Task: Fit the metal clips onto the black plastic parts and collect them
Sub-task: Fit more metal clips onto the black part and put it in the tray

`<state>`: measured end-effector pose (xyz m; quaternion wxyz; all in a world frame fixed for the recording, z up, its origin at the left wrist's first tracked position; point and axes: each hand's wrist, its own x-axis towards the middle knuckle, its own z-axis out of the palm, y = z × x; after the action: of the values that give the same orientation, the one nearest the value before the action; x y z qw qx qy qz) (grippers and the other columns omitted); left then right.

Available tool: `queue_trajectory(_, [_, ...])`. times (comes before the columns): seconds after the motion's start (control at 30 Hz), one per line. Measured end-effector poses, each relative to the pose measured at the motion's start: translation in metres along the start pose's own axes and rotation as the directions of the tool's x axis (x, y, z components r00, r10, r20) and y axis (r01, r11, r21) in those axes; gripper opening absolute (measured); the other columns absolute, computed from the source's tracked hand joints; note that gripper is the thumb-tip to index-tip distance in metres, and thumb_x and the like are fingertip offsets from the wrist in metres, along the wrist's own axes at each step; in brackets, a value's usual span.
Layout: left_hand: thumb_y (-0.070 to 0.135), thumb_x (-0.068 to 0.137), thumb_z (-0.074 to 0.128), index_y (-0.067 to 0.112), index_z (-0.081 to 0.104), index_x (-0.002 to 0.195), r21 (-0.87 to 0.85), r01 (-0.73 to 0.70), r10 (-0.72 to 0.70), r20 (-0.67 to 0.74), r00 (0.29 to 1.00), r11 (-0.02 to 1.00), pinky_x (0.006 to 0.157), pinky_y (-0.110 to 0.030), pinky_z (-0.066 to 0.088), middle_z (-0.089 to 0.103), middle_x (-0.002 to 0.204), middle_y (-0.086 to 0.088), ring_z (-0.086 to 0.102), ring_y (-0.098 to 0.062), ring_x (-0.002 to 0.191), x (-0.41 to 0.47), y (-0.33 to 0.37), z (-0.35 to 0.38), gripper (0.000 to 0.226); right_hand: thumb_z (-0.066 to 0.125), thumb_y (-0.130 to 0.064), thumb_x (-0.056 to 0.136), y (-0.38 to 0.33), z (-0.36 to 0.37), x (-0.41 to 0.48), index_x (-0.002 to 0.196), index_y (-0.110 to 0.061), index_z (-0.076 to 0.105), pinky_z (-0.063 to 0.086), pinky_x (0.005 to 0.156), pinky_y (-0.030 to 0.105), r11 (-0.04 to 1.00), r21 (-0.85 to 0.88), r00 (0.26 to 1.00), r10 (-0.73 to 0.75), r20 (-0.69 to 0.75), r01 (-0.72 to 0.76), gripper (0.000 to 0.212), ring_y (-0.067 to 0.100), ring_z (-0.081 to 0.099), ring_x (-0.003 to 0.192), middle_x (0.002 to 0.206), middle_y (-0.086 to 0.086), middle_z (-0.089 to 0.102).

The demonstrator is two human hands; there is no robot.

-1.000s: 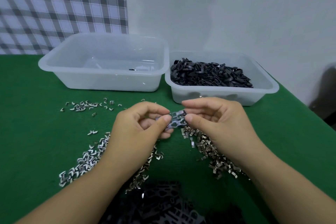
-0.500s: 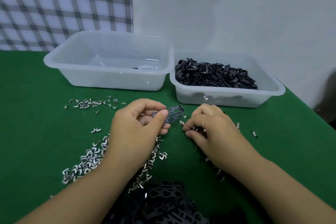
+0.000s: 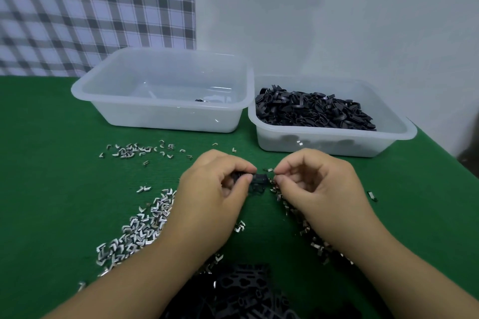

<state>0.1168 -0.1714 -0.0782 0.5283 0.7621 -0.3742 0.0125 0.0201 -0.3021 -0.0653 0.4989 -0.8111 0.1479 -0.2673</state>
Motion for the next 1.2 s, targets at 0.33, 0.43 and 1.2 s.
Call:
queue_trajectory(0.33, [0.012,0.076,0.076,0.024,0.073,0.090,0.081,-0.221,0.219,0.034,0.975,0.972,0.064,-0.012,0.045,0.061,0.083,0.006,0.057,-0.010,0.074,-0.0025,0.0024,-0.0011,0.019,0.069,0.008,0.074,-0.0058,0.0059,-0.0031,0.091,-0.024,0.059,0.052,0.064,0.024,0.992,0.116,0.999,-0.049,0.012,0.048,0.038,0.012,0.061,0.063,0.075,0.000,0.065])
queue_trajectory(0.43, [0.016,0.076,0.071,0.026,0.072,0.099,0.090,-0.254,0.252,0.032,0.967,0.963,0.068,-0.017,0.046,0.062,0.086,0.007,0.057,-0.007,0.077,-0.0029,0.0018,-0.0014,0.025,0.070,0.009,0.073,-0.0064,0.0040,-0.0028,0.091,-0.032,0.056,0.049,0.060,0.024,0.991,0.129,0.999,-0.038,0.020,0.035,0.047,0.010,0.064,0.062,0.083,-0.008,0.061])
queue_trajectory(1.2, [0.004,0.081,0.068,0.021,0.065,0.071,-0.232,0.115,-0.107,0.047,0.993,0.966,0.043,-0.017,0.046,0.062,0.068,-0.005,0.061,-0.005,0.047,-0.0008,0.0024,-0.0012,0.020,0.077,-0.002,0.070,-0.0026,0.0048,-0.0058,0.079,-0.014,0.071,0.044,0.071,0.010,0.908,-0.278,0.942,-0.334,-0.023,0.315,0.016,0.007,0.058,0.072,0.097,-0.005,0.055])
